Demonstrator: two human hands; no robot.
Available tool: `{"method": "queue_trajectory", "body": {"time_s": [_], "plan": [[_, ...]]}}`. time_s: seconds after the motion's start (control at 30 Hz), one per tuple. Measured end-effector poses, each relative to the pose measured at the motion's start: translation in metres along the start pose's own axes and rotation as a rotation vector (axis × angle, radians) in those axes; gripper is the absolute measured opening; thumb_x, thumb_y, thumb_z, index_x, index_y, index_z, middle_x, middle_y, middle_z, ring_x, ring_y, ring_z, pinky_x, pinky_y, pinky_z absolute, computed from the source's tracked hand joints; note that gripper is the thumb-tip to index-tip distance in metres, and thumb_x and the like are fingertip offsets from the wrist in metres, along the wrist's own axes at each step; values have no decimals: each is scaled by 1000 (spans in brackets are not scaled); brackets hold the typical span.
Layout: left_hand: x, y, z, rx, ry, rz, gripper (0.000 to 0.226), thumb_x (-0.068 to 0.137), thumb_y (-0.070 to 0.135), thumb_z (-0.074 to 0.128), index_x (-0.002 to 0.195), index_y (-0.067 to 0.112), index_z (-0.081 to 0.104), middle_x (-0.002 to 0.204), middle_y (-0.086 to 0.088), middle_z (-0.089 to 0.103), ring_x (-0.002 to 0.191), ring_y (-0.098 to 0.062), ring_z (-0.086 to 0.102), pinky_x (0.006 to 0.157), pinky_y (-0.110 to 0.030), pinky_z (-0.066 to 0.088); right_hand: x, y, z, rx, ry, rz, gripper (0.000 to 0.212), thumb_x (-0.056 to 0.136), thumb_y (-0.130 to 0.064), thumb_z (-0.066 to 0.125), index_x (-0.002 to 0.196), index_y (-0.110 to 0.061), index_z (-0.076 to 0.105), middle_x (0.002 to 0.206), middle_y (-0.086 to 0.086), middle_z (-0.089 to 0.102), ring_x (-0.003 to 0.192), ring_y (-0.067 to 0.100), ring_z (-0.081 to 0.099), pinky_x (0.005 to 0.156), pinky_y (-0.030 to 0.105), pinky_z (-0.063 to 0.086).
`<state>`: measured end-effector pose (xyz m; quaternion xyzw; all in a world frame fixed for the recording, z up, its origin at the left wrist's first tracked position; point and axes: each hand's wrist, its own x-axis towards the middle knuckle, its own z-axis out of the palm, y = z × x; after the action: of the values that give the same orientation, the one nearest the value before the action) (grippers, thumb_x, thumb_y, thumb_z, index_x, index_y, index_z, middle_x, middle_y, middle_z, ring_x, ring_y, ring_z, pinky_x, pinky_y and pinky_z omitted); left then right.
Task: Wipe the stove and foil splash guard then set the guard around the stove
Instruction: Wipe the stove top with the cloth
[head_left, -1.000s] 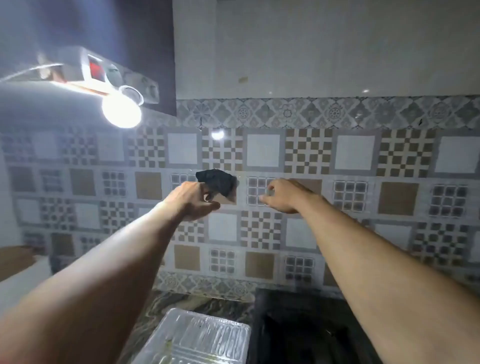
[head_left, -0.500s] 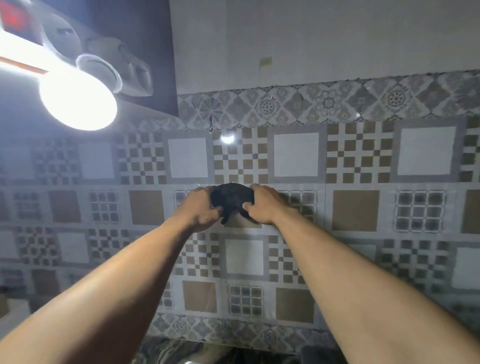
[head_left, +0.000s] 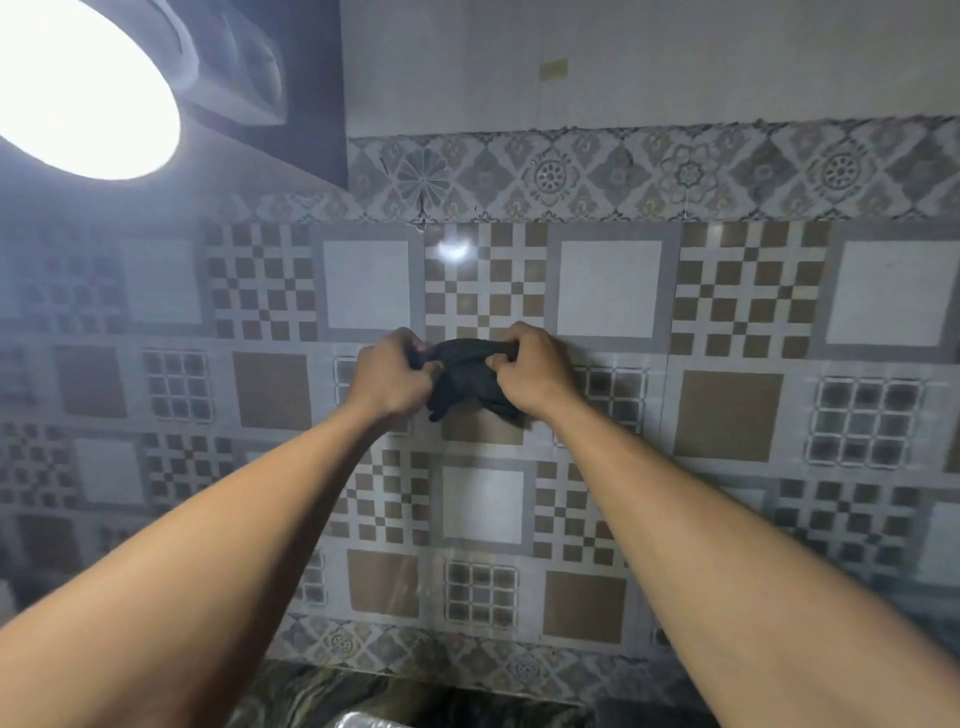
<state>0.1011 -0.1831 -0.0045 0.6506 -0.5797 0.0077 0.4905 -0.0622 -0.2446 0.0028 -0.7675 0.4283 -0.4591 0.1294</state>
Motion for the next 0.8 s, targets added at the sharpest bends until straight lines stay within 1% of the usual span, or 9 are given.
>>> {"method": "queue_trajectory", "body": {"time_s": [0.07,0.13,0.23,0.33,0.43,0.5,0.57,0.67,0.8], "plan": [[-2,5,-9,-69,-36,-34,22,90,31,71,100,14,60,100,-9,68,94,-27,63,64,-27,43,-6,-2,-16,35,-40,10,8,95,-17,58,103,-18,58,100,1,60,90,18,56,66,26,41],[-7,12,-17,-116,-99,-61,26,88,34,73,100,14,62,105,-10,68,99,-29,63,78,-38,52,-17,-2,-32,48,-103,25,14,95,-17,58,110,-19,59,106,0,58,95,18,54,75,27,41],[-23,22,-20,-269,-222,-127,20,87,23,75,97,12,61,109,-14,68,102,-34,65,90,-53,56,-38,3,-52,21,-212,47,21,93,-16,59,112,-16,66,108,0,63,99,19,58,77,27,43],[-47,38,-10,-401,-309,-173,15,90,8,69,101,5,58,113,-20,65,106,-37,66,87,-50,59,-59,11,-71,-7,-292,96,16,85,-14,62,97,-10,71,97,4,68,92,20,61,72,31,45],[-79,58,12,-434,-345,-198,19,91,5,67,107,1,57,111,-20,66,103,-33,67,78,-38,62,-85,24,-92,-17,-322,148,15,79,-12,59,88,-1,66,85,7,61,79,20,54,68,33,39],[-102,68,30,-436,-347,-223,20,92,5,67,107,-1,57,106,-19,67,100,-31,68,72,-34,61,-104,36,-104,9,-366,171,9,78,-9,57,83,-4,63,81,9,55,77,22,50,68,33,36],[-123,76,50,-424,-324,-251,12,91,5,69,98,3,60,98,-17,68,94,-30,69,70,-36,61,-122,53,-116,74,-439,215,13,84,-10,62,95,-8,68,88,5,62,84,21,57,74,34,45],[-159,80,81,-412,-305,-307,14,88,5,72,83,10,59,89,-16,67,89,-33,70,78,-46,61,-145,85,-129,89,-527,278,35,87,-23,73,119,-11,68,115,4,65,106,21,63,93,37,51],[-216,79,124,-384,-297,-367,20,86,9,74,86,16,56,95,-16,67,86,-30,68,80,-48,60,-176,124,-139,-63,-612,290,30,90,-17,66,119,-9,69,120,6,65,106,23,61,86,35,48]]}}
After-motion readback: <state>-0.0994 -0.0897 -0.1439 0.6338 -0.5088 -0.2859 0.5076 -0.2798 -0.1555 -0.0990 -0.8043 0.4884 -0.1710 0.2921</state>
